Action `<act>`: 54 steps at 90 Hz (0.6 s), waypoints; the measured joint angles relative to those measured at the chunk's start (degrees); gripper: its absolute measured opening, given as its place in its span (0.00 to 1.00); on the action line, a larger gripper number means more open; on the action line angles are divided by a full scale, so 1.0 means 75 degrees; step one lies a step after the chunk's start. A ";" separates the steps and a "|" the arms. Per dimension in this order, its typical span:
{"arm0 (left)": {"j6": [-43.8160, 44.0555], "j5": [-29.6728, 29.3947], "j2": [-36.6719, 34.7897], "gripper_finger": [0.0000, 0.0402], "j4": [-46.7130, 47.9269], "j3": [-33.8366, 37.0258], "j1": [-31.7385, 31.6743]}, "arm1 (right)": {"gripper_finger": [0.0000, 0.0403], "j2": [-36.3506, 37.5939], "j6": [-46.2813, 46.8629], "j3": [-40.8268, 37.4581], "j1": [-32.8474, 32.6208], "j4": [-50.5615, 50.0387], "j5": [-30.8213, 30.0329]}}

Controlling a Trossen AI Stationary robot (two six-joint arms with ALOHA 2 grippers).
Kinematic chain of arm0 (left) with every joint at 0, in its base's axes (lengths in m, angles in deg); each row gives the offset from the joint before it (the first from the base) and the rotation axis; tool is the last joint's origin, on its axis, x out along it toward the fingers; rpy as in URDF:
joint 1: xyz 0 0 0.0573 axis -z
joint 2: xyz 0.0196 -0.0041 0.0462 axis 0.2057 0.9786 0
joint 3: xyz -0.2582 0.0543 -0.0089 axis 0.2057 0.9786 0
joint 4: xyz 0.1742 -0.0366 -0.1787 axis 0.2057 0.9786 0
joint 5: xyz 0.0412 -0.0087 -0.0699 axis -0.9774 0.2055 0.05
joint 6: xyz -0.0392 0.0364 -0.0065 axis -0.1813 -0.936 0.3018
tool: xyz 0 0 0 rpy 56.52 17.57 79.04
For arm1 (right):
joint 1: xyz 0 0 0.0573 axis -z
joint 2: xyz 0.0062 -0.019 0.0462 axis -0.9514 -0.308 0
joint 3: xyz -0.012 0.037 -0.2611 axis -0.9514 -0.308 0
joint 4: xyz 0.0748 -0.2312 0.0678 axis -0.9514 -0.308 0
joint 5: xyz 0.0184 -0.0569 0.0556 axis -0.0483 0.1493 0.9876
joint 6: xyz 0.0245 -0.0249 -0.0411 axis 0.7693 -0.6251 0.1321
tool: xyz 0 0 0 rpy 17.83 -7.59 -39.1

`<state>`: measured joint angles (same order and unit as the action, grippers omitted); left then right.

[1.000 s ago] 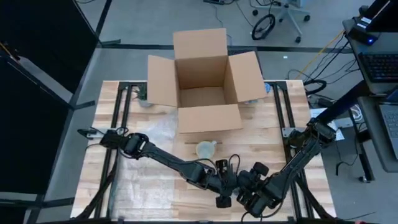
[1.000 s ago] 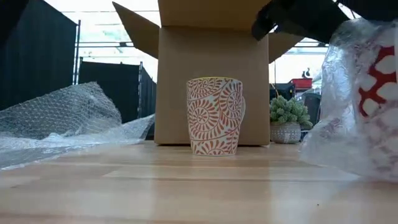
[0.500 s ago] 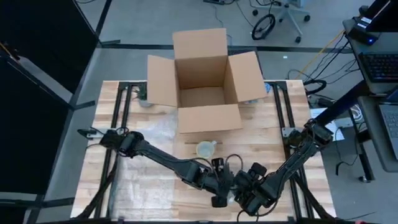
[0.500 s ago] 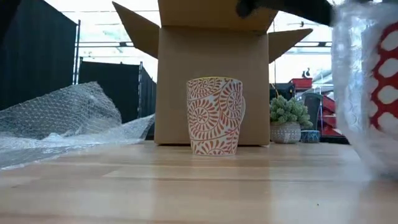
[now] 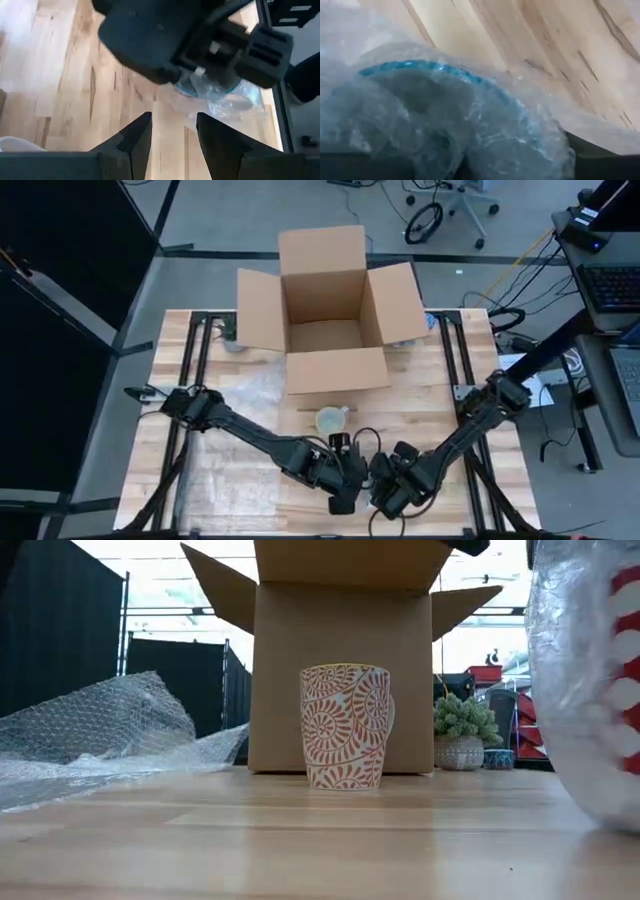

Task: Wrap mug
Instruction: Put the wrapped red mug into the brown box

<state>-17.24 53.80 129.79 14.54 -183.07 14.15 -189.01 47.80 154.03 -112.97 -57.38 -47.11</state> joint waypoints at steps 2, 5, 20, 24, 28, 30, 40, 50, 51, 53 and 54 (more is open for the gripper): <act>0.0000 0.0000 0.0000 0.36 0.0075 0.0000 -0.0003 | 0.34 -0.0004 -0.0031 0.0000 0.0014 0.0005 -0.0002; 0.0001 0.0000 0.0000 0.36 0.0171 0.0000 -0.0004 | 0.30 -0.0006 -0.0101 0.0000 0.0024 0.0015 -0.0002; 0.0006 0.0000 0.0000 0.36 0.0455 0.0000 0.0009 | 0.12 -0.0011 -0.0647 -0.0003 0.0068 0.0020 -0.0002; 0.0006 0.0000 0.0000 0.36 0.0519 0.0000 0.0028 | 0.09 -0.0006 -0.0781 0.0000 0.0066 0.0033 -0.0002; 0.0002 -0.0003 0.0000 0.36 0.0549 0.0000 0.0046 | 0.09 -0.0004 -0.0940 0.0000 0.0055 0.0057 -0.0015; 0.0000 -0.0006 0.0000 0.36 0.0575 0.0000 0.0054 | 0.09 0.0006 -0.1038 0.0000 0.0047 0.0078 -0.0016; 0.0021 -0.0040 -0.0029 0.36 0.0825 0.0000 0.0128 | 0.09 0.0052 -0.1529 -0.0007 -0.0013 0.0195 -0.0067; 0.0185 -0.0186 -0.0134 0.36 0.1155 0.0000 0.0254 | 0.09 0.0262 -0.2092 -0.0045 -0.0112 0.0268 -0.0130; 0.0189 -0.0208 -0.0153 0.36 0.1214 0.0000 0.0267 | 0.09 0.0296 -0.2134 -0.0051 -0.0118 0.0257 -0.0132; 0.0193 -0.0246 -0.0188 0.36 0.1307 0.0000 0.0303 | 0.09 0.0381 -0.2220 -0.0061 -0.0130 0.0222 -0.0142; 0.0194 -0.0261 -0.0206 0.36 0.1327 0.0000 0.0307 | 0.09 0.0430 -0.2265 -0.0065 -0.0131 0.0202 -0.0150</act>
<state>-15.79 51.84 128.24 24.49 -183.07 16.45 -185.79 30.81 153.55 -113.96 -55.86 -48.24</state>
